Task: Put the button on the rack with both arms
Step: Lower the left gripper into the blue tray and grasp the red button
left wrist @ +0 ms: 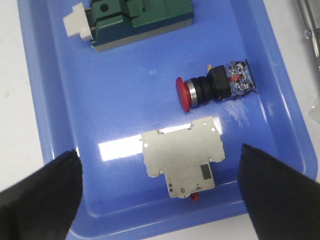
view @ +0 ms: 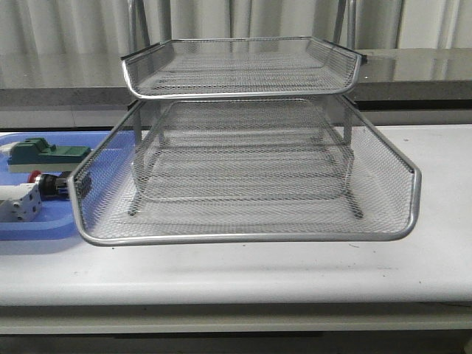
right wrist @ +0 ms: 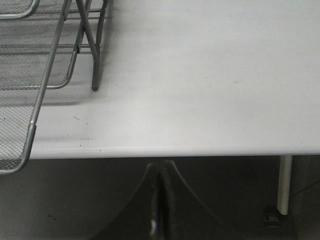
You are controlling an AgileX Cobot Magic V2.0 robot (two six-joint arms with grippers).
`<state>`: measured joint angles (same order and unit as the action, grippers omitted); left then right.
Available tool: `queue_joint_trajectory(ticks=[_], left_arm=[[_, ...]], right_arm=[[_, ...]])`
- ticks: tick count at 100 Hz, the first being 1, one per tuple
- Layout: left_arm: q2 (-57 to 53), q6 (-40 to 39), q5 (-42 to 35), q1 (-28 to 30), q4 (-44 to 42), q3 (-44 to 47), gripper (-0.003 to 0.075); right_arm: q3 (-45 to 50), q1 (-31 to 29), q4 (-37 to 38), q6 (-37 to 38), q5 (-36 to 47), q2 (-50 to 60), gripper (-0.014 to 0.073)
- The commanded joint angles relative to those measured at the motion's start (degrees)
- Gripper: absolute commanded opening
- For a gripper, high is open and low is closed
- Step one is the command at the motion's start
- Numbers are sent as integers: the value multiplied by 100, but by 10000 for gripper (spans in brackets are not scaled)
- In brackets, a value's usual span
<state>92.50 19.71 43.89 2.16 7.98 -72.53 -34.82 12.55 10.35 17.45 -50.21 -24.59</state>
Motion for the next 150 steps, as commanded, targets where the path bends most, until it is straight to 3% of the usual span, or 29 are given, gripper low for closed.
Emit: queue_joint_trajectory(ticks=[1,20,52,86,150], left_arm=[[-159,577,-311,-22,345,-249,592],[431,1980,334,-45,1434,-953,592],[1725,3517,1342,-606,1262,-2504,591],[2513,3764,1590,-978,23,-2975,588],[3268,4086,1099,-978,-67,-2975,588]], right_arm=[[-195,23,138,-7,410,-38,-109],[-195,23,138,-7,410,-38,-109],[-195,23,138,-7,410,-38,-109],[-195,23,138,-7,399,-38,-109],[-195,23,138,-7,399,-38,-109]])
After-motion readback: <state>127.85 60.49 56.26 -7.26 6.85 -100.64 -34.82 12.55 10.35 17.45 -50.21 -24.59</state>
